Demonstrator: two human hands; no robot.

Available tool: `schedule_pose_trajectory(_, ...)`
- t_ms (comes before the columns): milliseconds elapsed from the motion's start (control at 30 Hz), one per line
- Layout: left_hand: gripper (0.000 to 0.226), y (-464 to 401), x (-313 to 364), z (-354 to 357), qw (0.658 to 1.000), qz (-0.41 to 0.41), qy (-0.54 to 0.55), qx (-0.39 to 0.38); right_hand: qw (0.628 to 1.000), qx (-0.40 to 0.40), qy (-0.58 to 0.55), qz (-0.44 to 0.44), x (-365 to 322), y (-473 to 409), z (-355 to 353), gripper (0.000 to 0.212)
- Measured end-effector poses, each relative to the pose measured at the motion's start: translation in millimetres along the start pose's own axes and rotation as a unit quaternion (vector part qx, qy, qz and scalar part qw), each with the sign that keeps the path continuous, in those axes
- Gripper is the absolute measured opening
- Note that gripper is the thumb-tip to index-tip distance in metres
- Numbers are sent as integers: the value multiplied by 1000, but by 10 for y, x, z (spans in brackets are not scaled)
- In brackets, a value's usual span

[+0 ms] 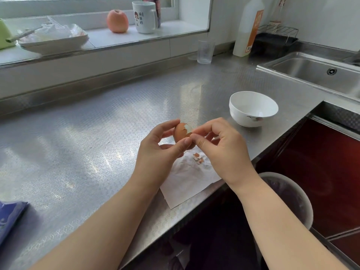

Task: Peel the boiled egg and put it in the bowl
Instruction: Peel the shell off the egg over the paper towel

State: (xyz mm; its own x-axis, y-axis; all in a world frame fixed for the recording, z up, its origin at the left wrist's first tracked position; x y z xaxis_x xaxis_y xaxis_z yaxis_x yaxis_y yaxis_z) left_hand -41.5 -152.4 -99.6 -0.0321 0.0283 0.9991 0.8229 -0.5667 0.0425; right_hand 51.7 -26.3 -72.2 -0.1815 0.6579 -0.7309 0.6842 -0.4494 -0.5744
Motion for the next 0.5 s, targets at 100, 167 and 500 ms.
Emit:
schedule_pose_trajectory(100,57,-10,-13,4,1000,0,-6,0,1000,-18,2,6,19,-24,-15,4)
schedule_pose_trajectory(167,54,-12,-16,10,1000,0,-9,-4,1000,-26,8,1,20,-31,-16,5)
schedule_pose_trajectory(500,41,-18,-19,38,1000,-6,0,-30,999,-21,-40,23,18,-13,35,5)
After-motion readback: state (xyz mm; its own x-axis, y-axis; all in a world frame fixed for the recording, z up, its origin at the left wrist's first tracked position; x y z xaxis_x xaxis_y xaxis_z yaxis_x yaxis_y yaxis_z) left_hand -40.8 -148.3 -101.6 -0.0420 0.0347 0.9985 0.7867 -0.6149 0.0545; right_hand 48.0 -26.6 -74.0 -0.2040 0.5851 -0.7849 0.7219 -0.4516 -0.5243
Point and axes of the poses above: each hand's wrist, its own y-axis away from the middle knuckle, its own z-axis out of the palm, x = y × z, the point moved 6 cm from there along -y, towards the middle knuckle, and after that the axes turned 9 degrees about -z, right-handed, at the moved point
